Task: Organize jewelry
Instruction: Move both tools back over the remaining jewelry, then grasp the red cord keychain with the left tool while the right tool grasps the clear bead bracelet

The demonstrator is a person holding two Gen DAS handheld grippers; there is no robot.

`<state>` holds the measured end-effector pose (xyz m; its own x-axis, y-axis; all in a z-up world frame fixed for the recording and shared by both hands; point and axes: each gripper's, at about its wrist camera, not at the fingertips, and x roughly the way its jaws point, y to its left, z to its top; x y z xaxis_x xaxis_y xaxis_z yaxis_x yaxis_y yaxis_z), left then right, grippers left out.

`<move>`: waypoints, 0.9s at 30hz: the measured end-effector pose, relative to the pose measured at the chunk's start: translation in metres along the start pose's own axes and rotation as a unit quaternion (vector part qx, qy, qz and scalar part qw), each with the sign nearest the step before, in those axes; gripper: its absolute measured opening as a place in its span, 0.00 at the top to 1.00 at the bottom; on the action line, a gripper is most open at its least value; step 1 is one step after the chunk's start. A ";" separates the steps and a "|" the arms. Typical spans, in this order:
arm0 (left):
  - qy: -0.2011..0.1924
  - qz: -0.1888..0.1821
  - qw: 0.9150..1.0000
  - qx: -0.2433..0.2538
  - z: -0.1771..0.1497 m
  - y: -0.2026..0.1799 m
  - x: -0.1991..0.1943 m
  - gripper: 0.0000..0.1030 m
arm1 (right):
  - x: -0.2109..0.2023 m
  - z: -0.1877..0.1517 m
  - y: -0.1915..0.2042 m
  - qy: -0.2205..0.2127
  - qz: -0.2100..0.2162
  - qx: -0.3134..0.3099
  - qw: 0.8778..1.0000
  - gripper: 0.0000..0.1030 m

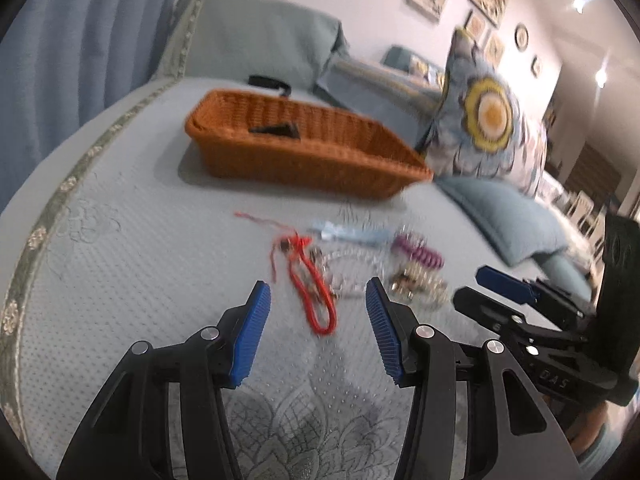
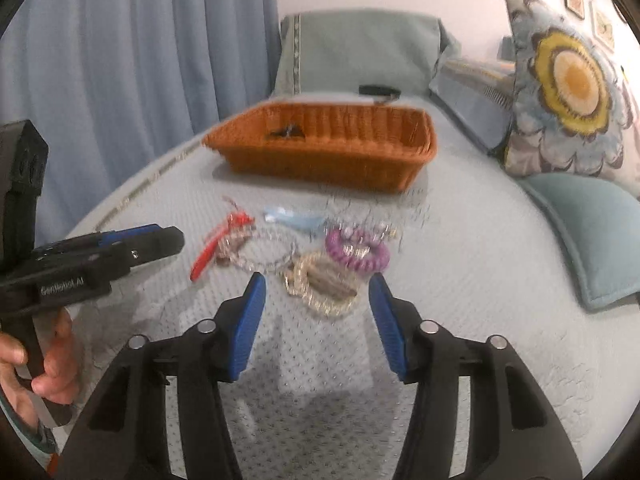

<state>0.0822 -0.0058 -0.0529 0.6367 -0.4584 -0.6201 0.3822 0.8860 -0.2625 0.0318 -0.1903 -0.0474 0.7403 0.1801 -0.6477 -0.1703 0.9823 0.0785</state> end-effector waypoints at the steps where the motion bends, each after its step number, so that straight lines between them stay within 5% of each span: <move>1: 0.006 0.005 1.000 0.008 -0.002 -0.002 0.003 0.54 | 0.003 -0.001 0.002 0.007 -0.006 -0.003 1.000 0.65; 3: 0.014 0.011 1.000 0.021 -0.005 -0.005 0.006 0.54 | 0.008 -0.001 0.005 0.019 -0.008 -0.006 1.000 0.73; 11: 0.039 0.030 0.998 0.039 -0.010 -0.011 0.017 0.54 | 0.019 0.001 0.016 0.028 -0.013 -0.026 0.999 0.73; 15: 0.051 0.047 0.997 0.039 -0.011 -0.012 0.023 0.69 | 0.030 0.007 0.020 0.042 -0.021 -0.031 0.998 0.76; 16: 0.051 0.051 0.997 0.039 -0.011 -0.012 0.023 0.76 | 0.033 0.008 0.018 0.047 -0.020 -0.027 0.998 0.86; 18: 0.052 0.047 0.997 0.039 -0.011 -0.012 0.024 0.95 | 0.034 0.008 0.014 0.050 -0.007 -0.019 0.999 0.91; 27: 0.026 0.034 0.998 0.034 -0.009 -0.012 0.015 0.98 | 0.018 0.006 0.005 0.028 0.022 0.005 0.999 0.93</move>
<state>0.0809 -0.0227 -0.0653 0.6273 -0.3917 -0.6731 0.3857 0.9071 -0.1684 0.0483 -0.1820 -0.0540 0.6952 0.2201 -0.6843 -0.1944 0.9741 0.1158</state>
